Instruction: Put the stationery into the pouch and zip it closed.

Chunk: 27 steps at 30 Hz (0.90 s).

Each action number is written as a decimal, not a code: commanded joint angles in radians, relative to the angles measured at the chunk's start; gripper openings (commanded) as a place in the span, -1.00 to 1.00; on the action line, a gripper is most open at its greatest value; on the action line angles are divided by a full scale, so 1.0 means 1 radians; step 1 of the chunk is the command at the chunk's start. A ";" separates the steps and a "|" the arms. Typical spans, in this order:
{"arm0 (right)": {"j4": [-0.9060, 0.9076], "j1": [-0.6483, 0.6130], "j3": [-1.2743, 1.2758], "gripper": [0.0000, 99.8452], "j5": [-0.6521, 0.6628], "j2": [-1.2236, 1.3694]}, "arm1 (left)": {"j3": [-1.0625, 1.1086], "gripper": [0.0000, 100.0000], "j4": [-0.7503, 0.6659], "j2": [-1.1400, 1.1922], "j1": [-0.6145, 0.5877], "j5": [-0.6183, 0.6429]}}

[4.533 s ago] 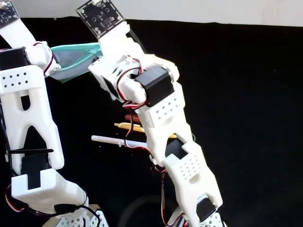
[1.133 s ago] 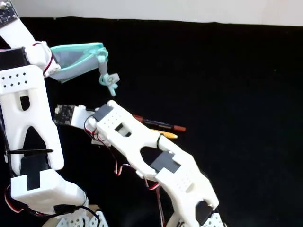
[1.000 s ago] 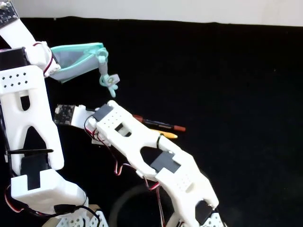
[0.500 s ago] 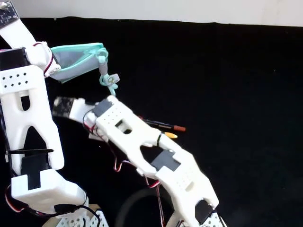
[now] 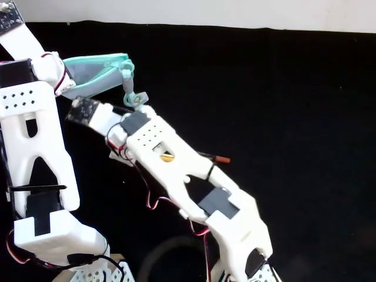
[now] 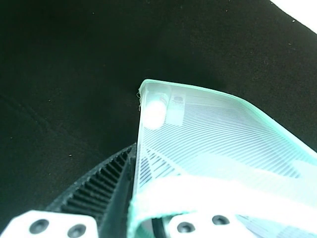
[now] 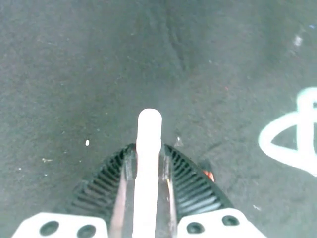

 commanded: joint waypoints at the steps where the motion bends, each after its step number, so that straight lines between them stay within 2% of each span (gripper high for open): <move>1: 0.059 0.033 -0.038 -0.98 -0.026 -0.094 | -0.002 -0.99 -0.012 -0.002 0.015 0.006; 17: 0.205 0.107 -0.045 -0.98 -0.138 -0.116 | -0.002 -0.99 -0.014 -0.002 0.012 0.006; 27: 0.176 0.099 0.200 -0.98 -0.173 -0.449 | -0.002 -0.99 -0.014 -0.002 0.012 0.008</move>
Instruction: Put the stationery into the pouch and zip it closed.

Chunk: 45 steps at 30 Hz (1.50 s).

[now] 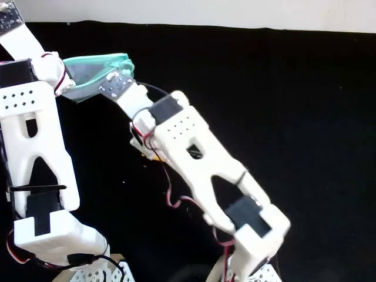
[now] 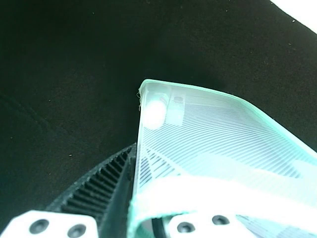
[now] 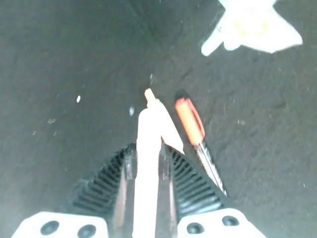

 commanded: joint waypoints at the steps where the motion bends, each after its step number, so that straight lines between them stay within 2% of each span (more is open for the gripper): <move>1: -0.036 -0.010 0.107 -0.98 -0.012 -0.186 | -0.002 -0.99 -0.014 -0.002 0.012 0.008; 6: -0.087 -0.002 0.165 -0.98 -0.084 -0.292 | -0.002 -0.99 -0.014 -0.002 0.013 0.008; 11: -0.119 -0.004 0.067 -0.98 -0.155 -0.311 | -0.002 -0.99 -0.014 -0.002 0.015 0.008; 21: -0.127 -0.010 -0.151 -0.98 -0.169 -0.308 | -0.002 -0.99 -0.014 -0.002 0.016 0.008; 36: -0.433 -0.010 -0.217 -0.98 -0.212 -0.300 | -0.002 -0.99 -0.008 -0.002 0.044 0.006; 41: -0.624 -0.010 -0.219 -0.98 -0.210 -0.217 | -0.001 -0.99 -0.008 -0.002 0.044 0.005; 45: -0.657 -0.028 -0.335 -0.98 -0.212 -0.119 | -0.001 -0.99 -0.008 -0.002 0.044 0.005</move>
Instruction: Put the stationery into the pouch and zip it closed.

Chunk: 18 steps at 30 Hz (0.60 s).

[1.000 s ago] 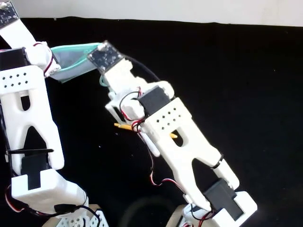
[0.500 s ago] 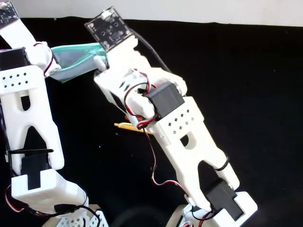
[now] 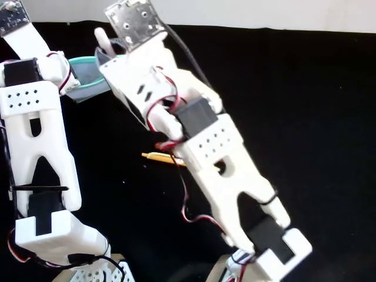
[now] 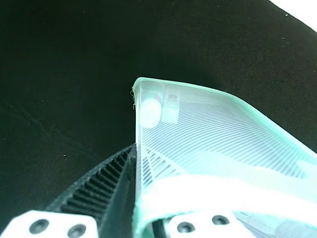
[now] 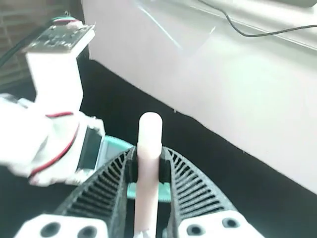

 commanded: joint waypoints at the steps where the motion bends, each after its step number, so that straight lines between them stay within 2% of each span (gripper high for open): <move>1: -0.041 -0.027 -0.154 -0.98 -0.008 0.054 | -0.002 -0.99 -0.008 -0.002 0.010 0.005; 18: -0.039 -0.039 -0.776 -0.98 -0.009 0.437 | -0.002 -0.99 -0.014 -0.002 0.008 0.005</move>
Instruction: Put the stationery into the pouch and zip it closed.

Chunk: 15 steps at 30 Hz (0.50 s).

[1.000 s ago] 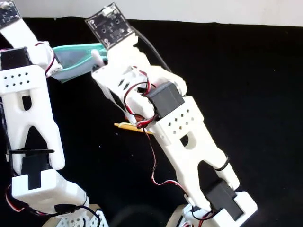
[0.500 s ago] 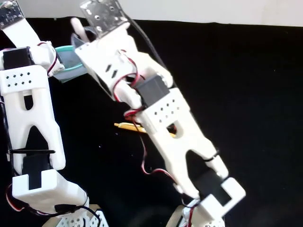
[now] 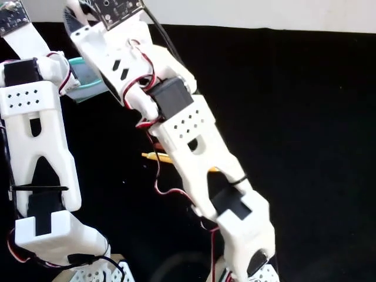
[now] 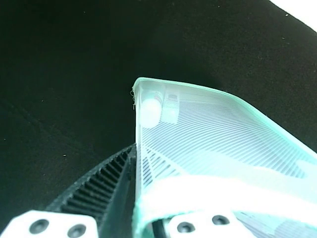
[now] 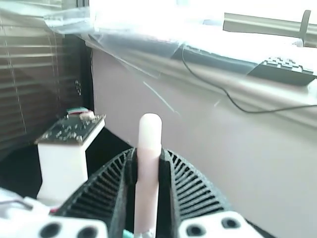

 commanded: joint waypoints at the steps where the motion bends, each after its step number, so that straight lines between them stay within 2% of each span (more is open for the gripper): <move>1: -0.024 -0.016 -0.159 -0.98 -0.005 0.039 | -0.002 -0.99 -0.014 -0.002 0.008 0.005; 12: 0.021 -0.018 -0.676 -0.98 -0.005 0.401 | -0.002 -0.99 -0.014 -0.002 0.005 0.005; 15: 0.004 -0.019 -0.719 -0.98 -0.005 0.490 | -0.002 -0.99 -0.014 -0.002 0.005 0.005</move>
